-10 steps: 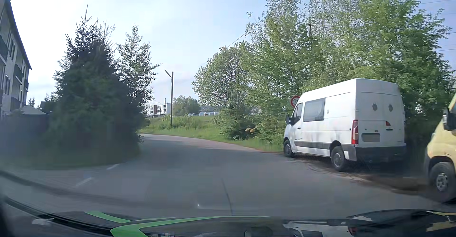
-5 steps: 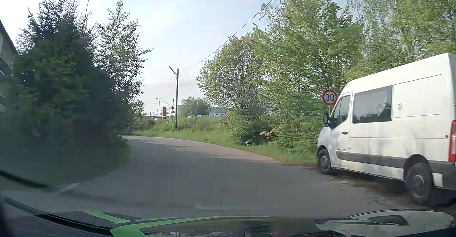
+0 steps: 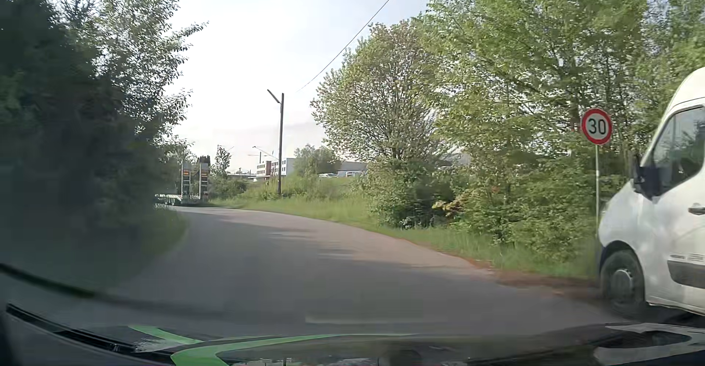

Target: Follow the waypoints while adhering to traffic rules and regulations

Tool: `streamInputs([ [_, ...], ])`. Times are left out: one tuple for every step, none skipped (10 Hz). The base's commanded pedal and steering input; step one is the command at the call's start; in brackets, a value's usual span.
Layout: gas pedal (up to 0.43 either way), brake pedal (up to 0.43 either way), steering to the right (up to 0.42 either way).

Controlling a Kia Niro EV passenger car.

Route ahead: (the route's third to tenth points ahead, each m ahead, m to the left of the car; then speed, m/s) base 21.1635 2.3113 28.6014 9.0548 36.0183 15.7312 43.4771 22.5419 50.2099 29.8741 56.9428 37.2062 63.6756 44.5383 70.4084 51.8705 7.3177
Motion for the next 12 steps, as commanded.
streamInputs([
  [0.0, 0.0, -0.046],
  [0.0, 0.0, -0.048],
  [0.0, 0.0, -0.051],
  [0.0, 0.0, -0.057],
  [0.0, 0.0, -0.06],
  [0.0, 0.0, -0.066],
  [0.0, 0.0, -0.073],
  [0.0, 0.0, -0.077],
  [0.0, 0.012, -0.08],
  [0.0, 0.079, -0.083],
  [0.0, 0.146, -0.085],
  [0.0, 0.177, -0.086],
])
